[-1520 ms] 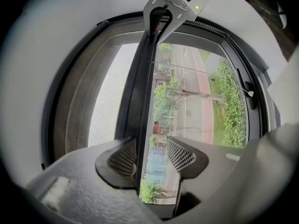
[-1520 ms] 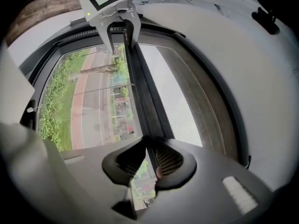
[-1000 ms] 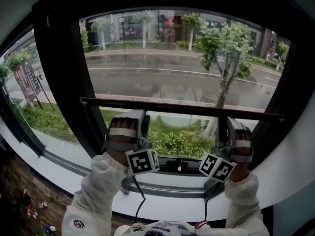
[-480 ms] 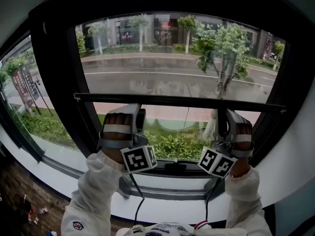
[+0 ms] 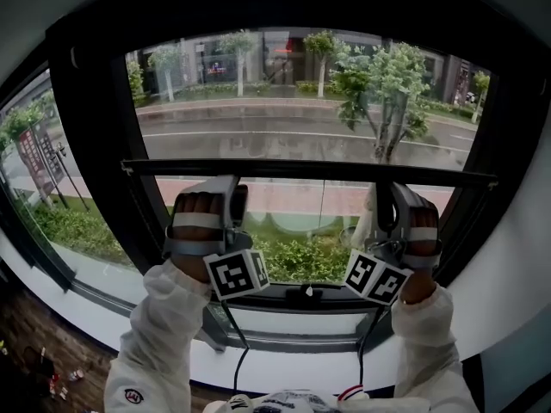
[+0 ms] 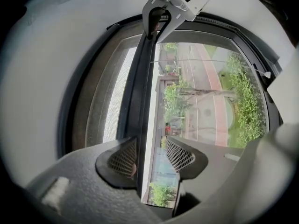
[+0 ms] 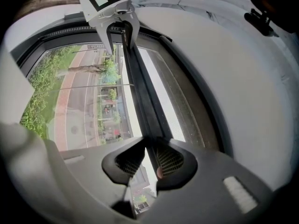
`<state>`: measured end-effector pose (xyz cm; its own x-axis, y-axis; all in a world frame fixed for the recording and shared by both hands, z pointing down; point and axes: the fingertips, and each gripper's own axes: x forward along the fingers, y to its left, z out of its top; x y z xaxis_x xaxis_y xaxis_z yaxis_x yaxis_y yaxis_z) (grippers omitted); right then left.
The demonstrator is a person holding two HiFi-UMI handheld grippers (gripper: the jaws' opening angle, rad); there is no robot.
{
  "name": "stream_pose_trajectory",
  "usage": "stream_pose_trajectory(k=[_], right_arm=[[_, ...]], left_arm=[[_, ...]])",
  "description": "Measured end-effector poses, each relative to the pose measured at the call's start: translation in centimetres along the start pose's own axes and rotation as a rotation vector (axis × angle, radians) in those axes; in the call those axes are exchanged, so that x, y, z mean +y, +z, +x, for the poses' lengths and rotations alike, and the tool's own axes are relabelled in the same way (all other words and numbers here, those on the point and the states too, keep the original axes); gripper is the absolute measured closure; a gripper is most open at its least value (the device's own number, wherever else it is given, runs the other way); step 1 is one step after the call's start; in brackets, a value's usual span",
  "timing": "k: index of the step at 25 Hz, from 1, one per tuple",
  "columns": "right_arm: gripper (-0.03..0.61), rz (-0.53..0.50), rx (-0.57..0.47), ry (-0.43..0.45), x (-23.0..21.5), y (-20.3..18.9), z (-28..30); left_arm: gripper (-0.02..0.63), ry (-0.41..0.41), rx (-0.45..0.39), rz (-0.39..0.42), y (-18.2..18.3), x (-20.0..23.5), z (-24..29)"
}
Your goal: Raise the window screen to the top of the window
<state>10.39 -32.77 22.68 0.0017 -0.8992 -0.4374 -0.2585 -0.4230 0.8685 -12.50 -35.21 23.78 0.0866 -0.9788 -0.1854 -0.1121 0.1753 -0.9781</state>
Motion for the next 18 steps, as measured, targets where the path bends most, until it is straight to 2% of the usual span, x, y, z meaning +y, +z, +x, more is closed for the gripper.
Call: stream_pose_trajectory(k=[5, 9, 18], right_arm=[[0.511, -0.007, -0.001, 0.009, -2.4, 1.3, 1.9], [0.508, 0.007, -0.010, -0.020, -4.4, 1.9, 3.0], [0.506, -0.005, -0.012, -0.071, -6.0, 2.1, 3.8]], left_arm=[[0.420, -0.009, -0.002, -0.004, -0.3, 3.0, 1.1], [0.420, 0.022, -0.004, -0.006, -0.3, 5.3, 1.7], [0.420, 0.072, -0.016, -0.001, 0.1, 7.1, 2.1]])
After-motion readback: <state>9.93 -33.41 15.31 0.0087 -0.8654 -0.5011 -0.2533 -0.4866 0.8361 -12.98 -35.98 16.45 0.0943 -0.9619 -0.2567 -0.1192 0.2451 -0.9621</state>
